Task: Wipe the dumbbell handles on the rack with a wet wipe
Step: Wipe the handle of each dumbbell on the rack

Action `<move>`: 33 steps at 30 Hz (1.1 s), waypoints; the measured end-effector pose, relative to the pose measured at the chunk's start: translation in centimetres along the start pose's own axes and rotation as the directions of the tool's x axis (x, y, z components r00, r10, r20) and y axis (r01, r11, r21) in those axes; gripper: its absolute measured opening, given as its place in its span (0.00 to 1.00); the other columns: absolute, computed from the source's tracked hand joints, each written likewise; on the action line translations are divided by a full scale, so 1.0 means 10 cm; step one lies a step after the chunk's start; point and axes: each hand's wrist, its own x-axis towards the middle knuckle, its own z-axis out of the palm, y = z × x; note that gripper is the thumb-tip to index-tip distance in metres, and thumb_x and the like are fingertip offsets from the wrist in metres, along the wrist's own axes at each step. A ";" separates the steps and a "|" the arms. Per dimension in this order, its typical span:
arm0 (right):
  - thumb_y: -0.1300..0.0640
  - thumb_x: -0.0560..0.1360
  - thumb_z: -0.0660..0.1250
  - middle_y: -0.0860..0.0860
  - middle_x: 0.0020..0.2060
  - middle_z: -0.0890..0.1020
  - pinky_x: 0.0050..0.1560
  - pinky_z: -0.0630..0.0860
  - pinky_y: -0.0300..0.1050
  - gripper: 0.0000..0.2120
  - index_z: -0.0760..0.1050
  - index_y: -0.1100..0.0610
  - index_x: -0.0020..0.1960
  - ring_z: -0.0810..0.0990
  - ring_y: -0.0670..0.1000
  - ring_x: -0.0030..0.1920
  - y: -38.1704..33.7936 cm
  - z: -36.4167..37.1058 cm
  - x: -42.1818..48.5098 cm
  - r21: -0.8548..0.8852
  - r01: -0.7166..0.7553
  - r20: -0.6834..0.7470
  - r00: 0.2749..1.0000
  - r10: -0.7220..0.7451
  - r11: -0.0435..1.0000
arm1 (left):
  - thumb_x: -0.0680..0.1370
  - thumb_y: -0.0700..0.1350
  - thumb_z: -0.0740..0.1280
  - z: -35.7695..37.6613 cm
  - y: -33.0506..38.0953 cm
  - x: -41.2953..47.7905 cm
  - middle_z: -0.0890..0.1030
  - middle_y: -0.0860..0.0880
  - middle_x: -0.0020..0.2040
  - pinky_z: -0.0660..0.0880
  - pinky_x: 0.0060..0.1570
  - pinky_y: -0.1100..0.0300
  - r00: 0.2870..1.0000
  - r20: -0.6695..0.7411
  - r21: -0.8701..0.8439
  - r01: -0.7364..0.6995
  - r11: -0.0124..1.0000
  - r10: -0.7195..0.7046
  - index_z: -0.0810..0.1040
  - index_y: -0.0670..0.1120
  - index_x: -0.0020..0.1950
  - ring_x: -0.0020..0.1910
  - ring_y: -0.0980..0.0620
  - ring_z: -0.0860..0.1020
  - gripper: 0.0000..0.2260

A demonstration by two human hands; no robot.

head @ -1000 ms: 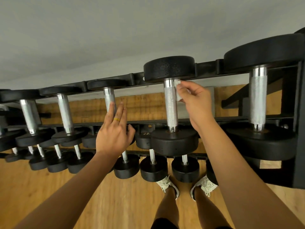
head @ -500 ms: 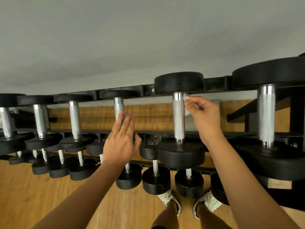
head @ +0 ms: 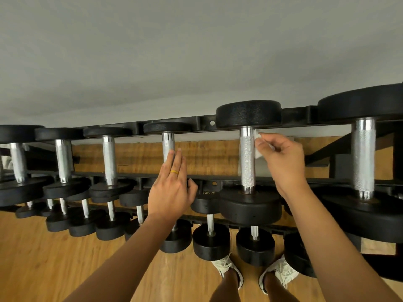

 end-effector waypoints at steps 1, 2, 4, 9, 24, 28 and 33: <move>0.60 0.77 0.71 0.43 0.47 0.85 0.52 0.75 0.33 0.08 0.82 0.47 0.51 0.82 0.41 0.51 0.03 -0.03 -0.08 -0.023 0.000 0.021 1.000 0.001 1.000 | 0.82 0.51 0.55 0.01 -0.01 0.00 0.68 0.38 0.78 0.71 0.69 0.47 1.000 0.002 -0.006 -0.001 1.000 0.001 0.71 0.35 0.75 0.80 0.42 0.62 0.27; 0.61 0.77 0.71 0.41 0.46 0.85 0.52 0.75 0.33 0.10 0.82 0.45 0.49 0.82 0.40 0.51 0.06 -0.07 -0.16 -0.043 -0.001 0.048 0.999 0.003 0.999 | 0.82 0.51 0.55 0.01 -0.01 -0.01 0.67 0.37 0.78 0.71 0.69 0.47 1.000 0.001 -0.014 -0.002 1.000 0.002 0.70 0.35 0.75 0.80 0.42 0.61 0.28; 0.61 0.76 0.71 0.37 0.45 0.85 0.55 0.75 0.36 0.13 0.81 0.42 0.47 0.82 0.39 0.52 0.09 -0.12 -0.24 -0.062 -0.011 0.097 0.995 0.017 0.998 | 0.82 0.52 0.55 0.02 -0.02 -0.01 0.66 0.37 0.79 0.71 0.69 0.47 1.000 -0.007 -0.028 0.001 1.000 -0.001 0.69 0.35 0.76 0.80 0.42 0.61 0.28; 0.62 0.75 0.72 0.42 0.45 0.86 0.59 0.78 0.45 0.12 0.82 0.45 0.46 0.83 0.41 0.50 0.06 -0.12 -0.15 -0.037 -0.024 0.082 0.996 0.027 0.999 | 0.82 0.51 0.56 0.05 -0.03 -0.01 0.64 0.38 0.80 0.74 0.66 0.48 0.999 -0.005 -0.071 0.031 0.997 -0.032 0.69 0.36 0.77 0.80 0.45 0.57 0.28; 0.60 0.73 0.75 0.39 0.44 0.86 0.59 0.77 0.45 0.08 0.84 0.47 0.47 0.83 0.40 0.49 0.21 -0.31 -0.44 -0.159 -0.146 0.208 0.962 0.177 0.976 | 0.82 0.51 0.55 0.07 -0.04 0.00 0.66 0.39 0.79 0.78 0.65 0.47 1.000 -0.028 -0.089 0.010 0.996 -0.013 0.70 0.36 0.76 0.80 0.45 0.59 0.28; 0.60 0.73 0.75 0.36 0.43 0.85 0.58 0.76 0.44 0.11 0.83 0.43 0.44 0.83 0.40 0.49 0.16 -0.30 -0.39 -0.212 -0.115 0.210 0.965 0.160 0.970 | 0.82 0.51 0.56 0.08 -0.05 0.00 0.66 0.39 0.79 0.78 0.65 0.46 0.999 -0.032 -0.100 0.013 0.995 -0.016 0.70 0.36 0.76 0.79 0.46 0.58 0.27; 0.61 0.74 0.74 0.34 0.41 0.85 0.57 0.75 0.41 0.13 0.82 0.42 0.43 0.82 0.36 0.48 0.19 -0.27 -0.49 -0.136 -0.132 0.175 0.972 0.155 0.982 | 0.82 0.51 0.58 0.07 -0.05 -0.01 0.67 0.39 0.79 0.77 0.66 0.46 0.999 -0.032 -0.097 0.012 0.995 -0.015 0.70 0.36 0.76 0.80 0.45 0.60 0.27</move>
